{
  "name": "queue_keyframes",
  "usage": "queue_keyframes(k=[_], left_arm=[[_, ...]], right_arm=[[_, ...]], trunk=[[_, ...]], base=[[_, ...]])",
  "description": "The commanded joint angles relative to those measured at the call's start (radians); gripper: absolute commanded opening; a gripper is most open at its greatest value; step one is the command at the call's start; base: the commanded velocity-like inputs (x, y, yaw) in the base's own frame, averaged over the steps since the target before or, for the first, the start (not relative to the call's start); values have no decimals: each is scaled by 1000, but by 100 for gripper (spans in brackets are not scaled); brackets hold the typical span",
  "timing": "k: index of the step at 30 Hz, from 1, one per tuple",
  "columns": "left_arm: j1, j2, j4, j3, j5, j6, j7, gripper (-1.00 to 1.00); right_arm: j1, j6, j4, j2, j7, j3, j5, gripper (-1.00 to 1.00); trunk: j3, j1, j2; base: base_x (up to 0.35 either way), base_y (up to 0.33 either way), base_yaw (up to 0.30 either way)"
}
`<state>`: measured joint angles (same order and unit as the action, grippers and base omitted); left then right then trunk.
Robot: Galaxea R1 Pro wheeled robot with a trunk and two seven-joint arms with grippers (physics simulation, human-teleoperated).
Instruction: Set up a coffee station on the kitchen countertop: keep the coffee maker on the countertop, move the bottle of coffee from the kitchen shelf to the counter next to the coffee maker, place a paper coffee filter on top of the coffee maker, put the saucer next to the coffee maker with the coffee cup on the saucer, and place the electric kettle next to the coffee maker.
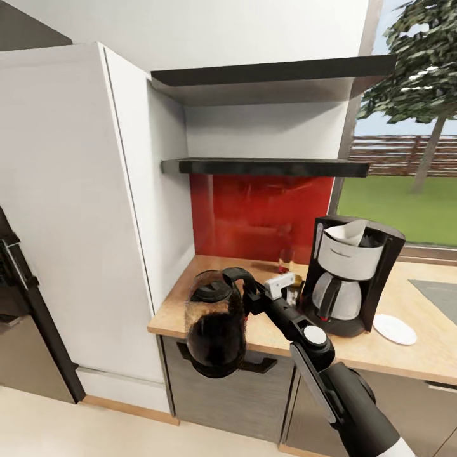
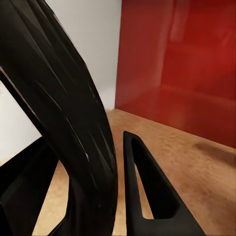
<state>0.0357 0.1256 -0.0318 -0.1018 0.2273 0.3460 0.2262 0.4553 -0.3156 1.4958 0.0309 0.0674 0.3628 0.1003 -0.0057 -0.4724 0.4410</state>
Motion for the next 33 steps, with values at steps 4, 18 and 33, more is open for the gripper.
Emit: queue_keyframes(k=[4,18,33], left_arm=[[1,0,-3,-10,7,5,0,100],[0,0,-3,-3,7,6,-4,100],[0,0,-3,-4,7,5,1,100]], right_arm=[[0,-5,0,2,-1,1,10,-100],[0,-4,0,2,-1,0,10,-100],[0,-2,-20,-15,-234,-113,18,-100]], trunk=[[-1,-1,1],[-1,-1,1],[0,-1,1]], base=[[94,326,-106],[56,329,-291],[1,284,-229]])
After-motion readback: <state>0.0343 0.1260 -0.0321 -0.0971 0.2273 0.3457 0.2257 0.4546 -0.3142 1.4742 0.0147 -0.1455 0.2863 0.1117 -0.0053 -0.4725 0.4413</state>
